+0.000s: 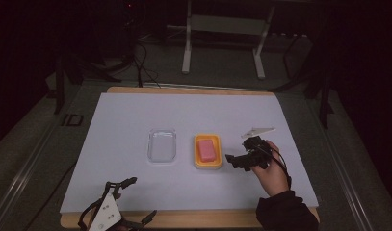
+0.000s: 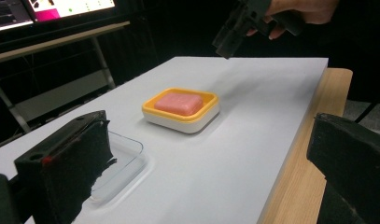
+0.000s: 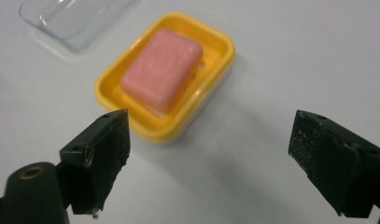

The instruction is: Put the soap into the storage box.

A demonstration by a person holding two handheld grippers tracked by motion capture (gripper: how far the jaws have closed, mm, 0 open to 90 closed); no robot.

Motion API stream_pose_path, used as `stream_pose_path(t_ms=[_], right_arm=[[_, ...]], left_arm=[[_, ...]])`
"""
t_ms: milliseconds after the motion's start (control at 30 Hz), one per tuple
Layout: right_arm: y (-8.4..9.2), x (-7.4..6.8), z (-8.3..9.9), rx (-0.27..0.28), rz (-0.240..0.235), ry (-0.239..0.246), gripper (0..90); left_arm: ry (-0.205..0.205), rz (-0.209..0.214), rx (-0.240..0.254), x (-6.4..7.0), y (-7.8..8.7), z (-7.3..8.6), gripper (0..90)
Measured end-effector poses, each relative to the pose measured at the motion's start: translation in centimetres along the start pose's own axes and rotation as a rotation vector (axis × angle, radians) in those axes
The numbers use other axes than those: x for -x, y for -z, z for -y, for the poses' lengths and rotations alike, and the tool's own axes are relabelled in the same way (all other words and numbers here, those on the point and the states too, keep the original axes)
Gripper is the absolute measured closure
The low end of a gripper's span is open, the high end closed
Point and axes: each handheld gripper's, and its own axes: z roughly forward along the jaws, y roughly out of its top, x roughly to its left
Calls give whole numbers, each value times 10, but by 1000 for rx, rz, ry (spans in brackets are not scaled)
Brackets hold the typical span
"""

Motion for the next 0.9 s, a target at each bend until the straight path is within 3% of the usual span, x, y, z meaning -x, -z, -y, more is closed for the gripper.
stream_pose_path(t_ms=[300, 367, 567, 733, 900], right_arm=[[4, 9, 27, 23, -14, -17, 128], [5, 10, 32, 37, 14, -10, 136], [7, 16, 47, 36, 23, -8, 135], [10, 20, 62, 53, 46, 26, 135], [13, 27, 75, 44, 60, -10, 135]], left_arm=[[0, 0, -1, 0, 0, 0, 5], [-1, -1, 0, 0, 0, 0, 5], [-1, 0, 0, 0, 0, 0, 5], [-3, 3, -2, 1, 0, 0, 5], [-5, 5, -3, 1, -1, 0, 5]])
